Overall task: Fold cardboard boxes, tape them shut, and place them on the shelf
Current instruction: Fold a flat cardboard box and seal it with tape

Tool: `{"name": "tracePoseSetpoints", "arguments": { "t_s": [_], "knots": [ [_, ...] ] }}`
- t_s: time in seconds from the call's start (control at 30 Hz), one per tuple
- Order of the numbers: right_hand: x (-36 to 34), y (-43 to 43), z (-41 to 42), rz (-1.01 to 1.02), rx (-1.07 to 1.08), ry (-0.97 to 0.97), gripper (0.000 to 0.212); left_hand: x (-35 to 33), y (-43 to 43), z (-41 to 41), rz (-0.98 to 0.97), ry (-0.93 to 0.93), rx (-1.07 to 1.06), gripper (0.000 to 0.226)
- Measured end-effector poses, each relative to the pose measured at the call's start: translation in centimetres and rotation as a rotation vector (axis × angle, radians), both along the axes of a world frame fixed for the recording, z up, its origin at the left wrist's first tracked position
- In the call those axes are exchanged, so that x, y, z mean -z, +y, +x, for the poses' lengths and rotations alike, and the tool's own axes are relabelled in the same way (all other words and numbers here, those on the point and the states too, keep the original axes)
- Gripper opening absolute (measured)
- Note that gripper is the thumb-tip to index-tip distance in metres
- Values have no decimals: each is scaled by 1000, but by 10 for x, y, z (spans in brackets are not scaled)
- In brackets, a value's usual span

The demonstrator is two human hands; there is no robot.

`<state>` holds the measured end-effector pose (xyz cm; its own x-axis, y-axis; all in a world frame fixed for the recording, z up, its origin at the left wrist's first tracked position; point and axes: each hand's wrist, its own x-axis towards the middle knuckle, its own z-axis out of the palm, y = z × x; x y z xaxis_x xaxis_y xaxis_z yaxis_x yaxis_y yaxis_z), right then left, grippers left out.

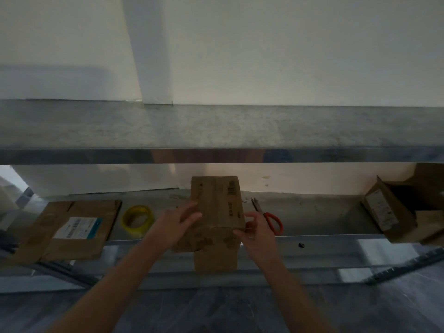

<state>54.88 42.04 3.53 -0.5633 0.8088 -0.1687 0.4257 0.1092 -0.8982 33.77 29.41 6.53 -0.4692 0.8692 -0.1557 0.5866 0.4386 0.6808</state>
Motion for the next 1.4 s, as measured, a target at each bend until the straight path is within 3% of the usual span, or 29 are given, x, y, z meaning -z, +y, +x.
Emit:
{"name": "tracePoseSetpoints", "arguments": {
  "t_s": [0.07, 0.17, 0.33, 0.4, 0.47, 0.53, 0.6, 0.63, 0.73, 0.8, 0.9, 1.0, 1.07, 1.2, 1.33, 1.4],
  "knots": [
    [9, -16, 3, -221, 68, 136, 44, -8, 14, -16, -8, -59, -4, 68],
    [16, -37, -3, -467, 250, 230, 57, -14, 43, -42, -89, -110, 49, 90],
    [12, -48, -18, -810, 445, 395, 48, -15, 72, -70, -151, -332, 113, 101],
    [12, -46, -25, -870, 512, 440, 60, -17, 70, -72, -150, -356, 147, 102],
    [10, -47, -26, -864, 545, 495, 72, -17, 59, -69, -146, -229, 157, 96],
    [4, -48, -21, -848, 559, 579, 55, -14, 38, -63, -95, -220, 81, 84],
    [-3, -47, -15, -922, 567, 661, 34, -12, 10, -50, -60, -384, -75, 73],
    [-3, -45, -14, -956, 581, 659, 38, -12, -4, -42, -66, -435, -150, 68],
    [-3, -49, -18, -1004, 593, 520, 37, -1, -34, -28, -66, -339, -251, 70],
    [0, -56, -21, -1065, 544, 443, 57, 4, -44, -20, 17, -365, -194, 56],
    [-2, -65, -18, -1202, 431, 221, 114, 4, -58, -8, 74, -453, -145, 40],
    [-3, -70, -8, -1335, 359, 274, 111, 7, -70, 2, 84, -503, -156, 36],
    [-4, -71, 0, -1305, 325, 327, 107, 7, -75, 2, 91, -523, -197, 30],
    [-15, -76, 17, -1079, 251, 370, 89, -8, -75, 4, 104, -674, -284, 52],
    [-35, -77, 30, -924, 171, 292, 96, -12, -76, 11, 125, -632, -321, 30],
    [-45, -75, 36, -917, 194, 280, 94, -12, -78, 17, 124, -657, -300, 33]
  ]
}}
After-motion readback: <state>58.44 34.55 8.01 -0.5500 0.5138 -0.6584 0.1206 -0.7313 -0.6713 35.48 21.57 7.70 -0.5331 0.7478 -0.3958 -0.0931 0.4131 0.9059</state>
